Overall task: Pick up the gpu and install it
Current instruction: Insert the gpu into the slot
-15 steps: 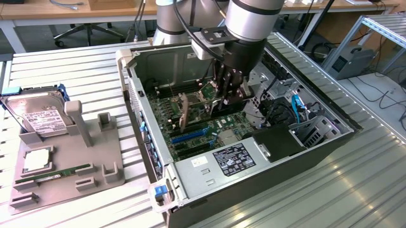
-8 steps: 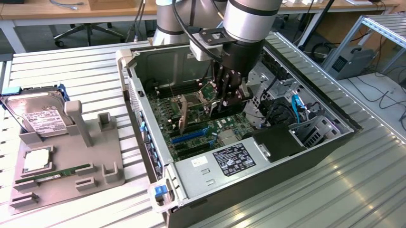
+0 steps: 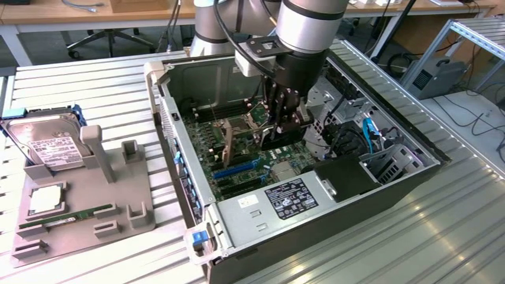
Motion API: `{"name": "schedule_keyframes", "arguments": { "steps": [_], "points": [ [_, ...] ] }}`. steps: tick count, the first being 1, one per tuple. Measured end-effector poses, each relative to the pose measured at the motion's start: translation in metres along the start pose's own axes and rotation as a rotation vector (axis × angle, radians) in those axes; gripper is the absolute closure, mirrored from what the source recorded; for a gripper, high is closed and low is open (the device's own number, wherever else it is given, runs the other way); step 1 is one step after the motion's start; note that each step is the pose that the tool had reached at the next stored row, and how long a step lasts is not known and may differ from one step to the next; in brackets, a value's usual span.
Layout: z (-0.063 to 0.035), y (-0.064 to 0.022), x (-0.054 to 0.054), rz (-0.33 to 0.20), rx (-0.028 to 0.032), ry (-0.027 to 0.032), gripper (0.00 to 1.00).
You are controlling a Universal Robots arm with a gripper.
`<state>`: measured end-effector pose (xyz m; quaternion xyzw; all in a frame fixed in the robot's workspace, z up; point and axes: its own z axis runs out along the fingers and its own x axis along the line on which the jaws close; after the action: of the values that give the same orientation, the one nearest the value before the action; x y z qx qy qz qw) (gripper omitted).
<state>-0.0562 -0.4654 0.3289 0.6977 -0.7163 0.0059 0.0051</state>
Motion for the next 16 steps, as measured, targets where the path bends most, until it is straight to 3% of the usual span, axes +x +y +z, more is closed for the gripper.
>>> {"name": "schedule_keyframes", "arguments": {
  "steps": [14,16],
  "points": [
    [0.0038,0.0015,-0.0003,0.000,0.0000,0.0002,0.73],
    [0.0097,0.0047,-0.0002,0.000,0.0000,0.0002,0.73]
  ]
}}
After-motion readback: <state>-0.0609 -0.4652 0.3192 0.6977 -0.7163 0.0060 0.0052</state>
